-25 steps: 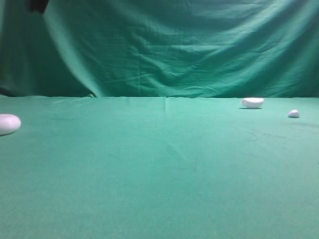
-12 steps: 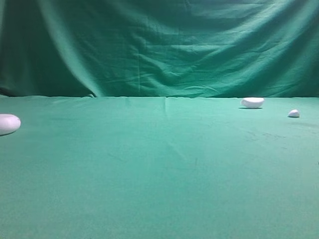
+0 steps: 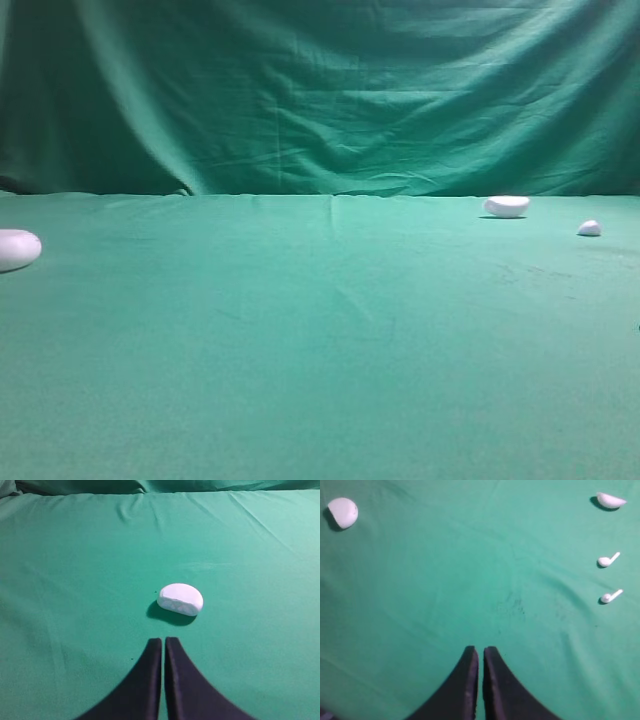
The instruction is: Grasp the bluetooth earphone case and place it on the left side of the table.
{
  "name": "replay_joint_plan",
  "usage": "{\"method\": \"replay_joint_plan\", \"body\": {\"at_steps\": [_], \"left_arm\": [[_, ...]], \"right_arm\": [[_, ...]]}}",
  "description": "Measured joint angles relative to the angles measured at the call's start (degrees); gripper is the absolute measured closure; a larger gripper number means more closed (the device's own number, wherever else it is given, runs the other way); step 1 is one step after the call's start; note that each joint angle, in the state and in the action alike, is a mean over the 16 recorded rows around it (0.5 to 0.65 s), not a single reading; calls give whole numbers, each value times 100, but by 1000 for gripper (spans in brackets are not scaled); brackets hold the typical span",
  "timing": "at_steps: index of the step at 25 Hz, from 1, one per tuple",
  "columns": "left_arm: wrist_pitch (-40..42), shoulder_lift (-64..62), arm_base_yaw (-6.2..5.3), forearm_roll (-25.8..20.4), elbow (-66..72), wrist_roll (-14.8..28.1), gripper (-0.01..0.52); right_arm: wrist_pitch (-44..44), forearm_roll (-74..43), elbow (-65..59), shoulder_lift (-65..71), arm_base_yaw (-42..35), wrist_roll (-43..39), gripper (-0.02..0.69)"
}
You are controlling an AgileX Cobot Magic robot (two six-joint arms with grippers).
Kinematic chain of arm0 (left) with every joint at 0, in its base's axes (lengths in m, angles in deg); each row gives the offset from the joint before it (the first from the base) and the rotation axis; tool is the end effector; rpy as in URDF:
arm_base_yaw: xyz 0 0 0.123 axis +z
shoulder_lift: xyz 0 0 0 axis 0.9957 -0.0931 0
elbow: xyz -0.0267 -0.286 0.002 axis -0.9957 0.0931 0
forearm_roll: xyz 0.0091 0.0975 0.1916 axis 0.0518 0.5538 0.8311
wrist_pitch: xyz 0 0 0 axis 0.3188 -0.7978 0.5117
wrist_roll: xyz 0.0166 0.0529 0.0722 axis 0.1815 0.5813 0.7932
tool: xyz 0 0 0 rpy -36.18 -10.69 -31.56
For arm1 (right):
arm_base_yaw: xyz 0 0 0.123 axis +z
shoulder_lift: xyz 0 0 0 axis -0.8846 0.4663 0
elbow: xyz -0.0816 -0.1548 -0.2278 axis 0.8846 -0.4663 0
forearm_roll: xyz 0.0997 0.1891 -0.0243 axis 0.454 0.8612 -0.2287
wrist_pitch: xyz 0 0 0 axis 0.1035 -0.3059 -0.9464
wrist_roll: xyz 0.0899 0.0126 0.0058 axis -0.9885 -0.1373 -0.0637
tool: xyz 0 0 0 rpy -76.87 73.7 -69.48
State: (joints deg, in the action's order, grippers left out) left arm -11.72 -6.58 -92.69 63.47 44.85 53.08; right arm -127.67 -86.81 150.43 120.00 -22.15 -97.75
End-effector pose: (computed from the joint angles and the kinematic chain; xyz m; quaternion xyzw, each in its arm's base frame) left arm 0.0133 -0.0038 0.1775 0.0566 0.7903 -0.0547 0.6077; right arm 0.1170 0.0781 0.4035 -0.2439 0.9152 0.0494 0.3170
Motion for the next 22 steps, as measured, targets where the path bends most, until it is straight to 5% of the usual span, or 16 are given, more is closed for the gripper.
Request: {"method": "replay_joint_plan", "body": {"at_steps": [10,22], "left_arm": [[0,0,0,0,0,0,514],[0,0,0,0,0,0,514]], "right_arm": [[1369,-207,-1886,-2146,-398,11,665],[3930,77,-4902,-4798,-2467,22,665]]}}
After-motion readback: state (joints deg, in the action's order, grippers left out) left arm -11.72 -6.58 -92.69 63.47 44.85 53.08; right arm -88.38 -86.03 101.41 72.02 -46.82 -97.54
